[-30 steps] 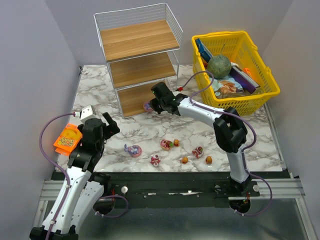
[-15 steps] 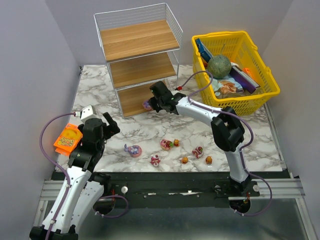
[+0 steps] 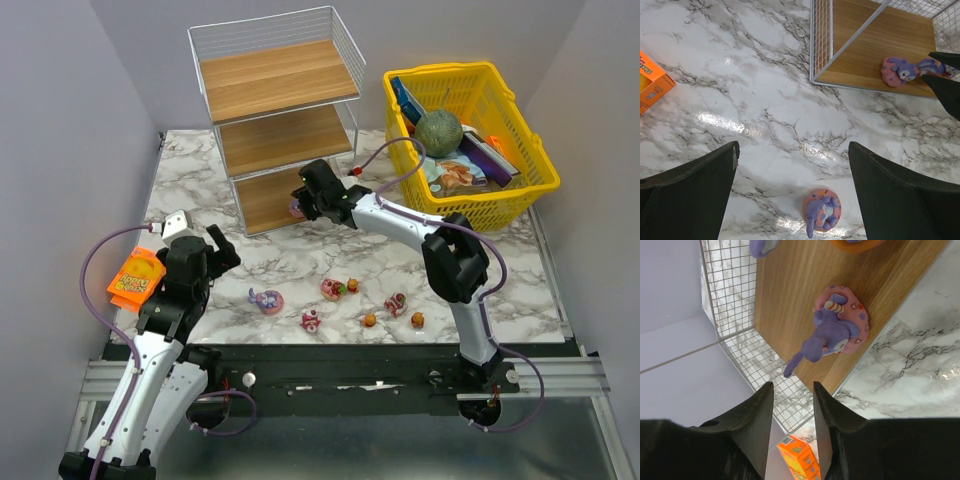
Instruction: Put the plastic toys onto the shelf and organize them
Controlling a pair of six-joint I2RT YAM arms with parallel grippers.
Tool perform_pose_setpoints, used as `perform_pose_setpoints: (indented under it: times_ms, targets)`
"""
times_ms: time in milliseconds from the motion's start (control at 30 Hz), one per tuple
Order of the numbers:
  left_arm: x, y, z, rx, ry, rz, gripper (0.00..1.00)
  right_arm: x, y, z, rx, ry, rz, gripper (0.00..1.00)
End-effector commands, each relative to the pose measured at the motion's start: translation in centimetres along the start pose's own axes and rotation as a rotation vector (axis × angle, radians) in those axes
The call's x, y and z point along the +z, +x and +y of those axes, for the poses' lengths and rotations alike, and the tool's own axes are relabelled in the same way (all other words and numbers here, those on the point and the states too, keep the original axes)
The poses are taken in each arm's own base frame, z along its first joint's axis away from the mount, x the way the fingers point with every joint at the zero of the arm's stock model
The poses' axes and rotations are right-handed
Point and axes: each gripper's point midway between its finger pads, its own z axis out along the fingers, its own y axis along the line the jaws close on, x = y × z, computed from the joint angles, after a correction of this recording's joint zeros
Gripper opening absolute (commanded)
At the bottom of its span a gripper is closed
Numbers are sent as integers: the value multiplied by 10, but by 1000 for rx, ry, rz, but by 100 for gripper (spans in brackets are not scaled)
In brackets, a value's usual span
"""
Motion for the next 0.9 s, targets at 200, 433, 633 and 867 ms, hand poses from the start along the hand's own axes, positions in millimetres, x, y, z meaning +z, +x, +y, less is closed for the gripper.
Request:
perform_pose_setpoints:
  times_ms: [200, 433, 633, 867]
  targets:
    - [-2, -3, 1, 6, -1, -12, 99, -13, -6, 21, -50, -89, -24, 54]
    - [-3, -4, 0, 3, 6, -20, 99, -41, -1, 16, -121, -130, 26, 56]
    - [-8, -8, -3, -5, 27, -28, 99, -73, 18, -5, -328, -146, 158, 56]
    - [-19, -14, 1, -23, 15, -50, 99, -107, 82, -25, -720, -273, 432, 57]
